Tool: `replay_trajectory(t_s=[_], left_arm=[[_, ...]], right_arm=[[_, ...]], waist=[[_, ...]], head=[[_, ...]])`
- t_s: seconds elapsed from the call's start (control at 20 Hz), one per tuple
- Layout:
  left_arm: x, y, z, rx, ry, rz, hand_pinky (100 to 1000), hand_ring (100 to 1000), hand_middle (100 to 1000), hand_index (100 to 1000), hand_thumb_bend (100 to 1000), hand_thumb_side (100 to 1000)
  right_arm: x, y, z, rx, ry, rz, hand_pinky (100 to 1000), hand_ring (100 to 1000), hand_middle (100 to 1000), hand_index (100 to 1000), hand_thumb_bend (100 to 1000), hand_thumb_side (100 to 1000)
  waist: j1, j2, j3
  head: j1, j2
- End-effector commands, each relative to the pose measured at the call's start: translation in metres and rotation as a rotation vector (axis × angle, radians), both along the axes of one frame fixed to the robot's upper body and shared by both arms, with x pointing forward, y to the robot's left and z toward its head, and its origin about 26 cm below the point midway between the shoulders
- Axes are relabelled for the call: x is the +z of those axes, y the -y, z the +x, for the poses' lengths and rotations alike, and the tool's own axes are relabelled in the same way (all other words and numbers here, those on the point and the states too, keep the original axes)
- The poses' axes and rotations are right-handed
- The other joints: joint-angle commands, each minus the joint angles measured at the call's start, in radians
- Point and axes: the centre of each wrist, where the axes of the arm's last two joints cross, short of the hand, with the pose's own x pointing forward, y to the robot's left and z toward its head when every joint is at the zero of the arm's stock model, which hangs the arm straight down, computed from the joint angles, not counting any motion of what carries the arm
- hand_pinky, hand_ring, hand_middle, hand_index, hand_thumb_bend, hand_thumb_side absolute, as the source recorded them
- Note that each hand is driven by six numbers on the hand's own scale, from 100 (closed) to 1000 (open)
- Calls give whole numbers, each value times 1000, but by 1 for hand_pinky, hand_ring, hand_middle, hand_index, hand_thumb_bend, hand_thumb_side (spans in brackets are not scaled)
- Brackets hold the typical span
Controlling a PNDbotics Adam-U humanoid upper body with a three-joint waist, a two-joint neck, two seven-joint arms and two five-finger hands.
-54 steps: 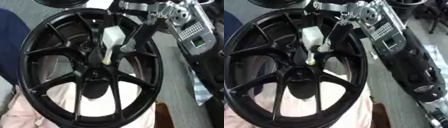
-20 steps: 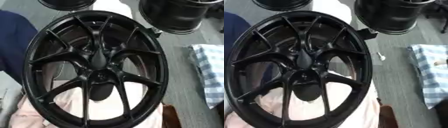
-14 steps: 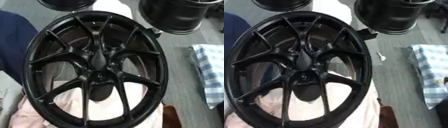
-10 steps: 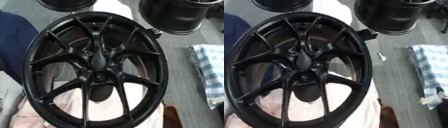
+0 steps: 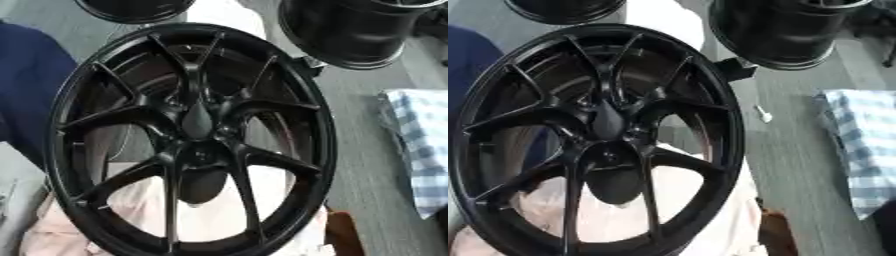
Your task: Pull the pin out of the wheel hub.
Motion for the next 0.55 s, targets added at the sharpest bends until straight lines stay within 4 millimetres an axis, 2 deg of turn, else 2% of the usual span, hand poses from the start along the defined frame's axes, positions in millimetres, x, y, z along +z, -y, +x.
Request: replay_trajectory(t_s=[0.05, 0.5, 0.55], left_arm=[[10, -4, 0, 4, 30, 7, 598, 670, 597, 706, 100, 767], [10, -4, 0, 4, 30, 8, 598, 670, 597, 706, 100, 767], [10, -4, 0, 4, 30, 8, 598, 670, 597, 706, 100, 767]], right_arm=[[22, 2, 0, -21, 78, -48, 753, 838, 796, 871, 407, 596], [23, 1, 1, -25, 93, -45, 753, 838, 796, 871, 407, 596], [24, 0, 1, -24, 98, -47, 748, 828, 778, 859, 429, 524]], waist=[[2, -16, -1], [2, -16, 0], [2, -17, 0]], head=[[-2, -5], [-2, -5], [-2, -5]])
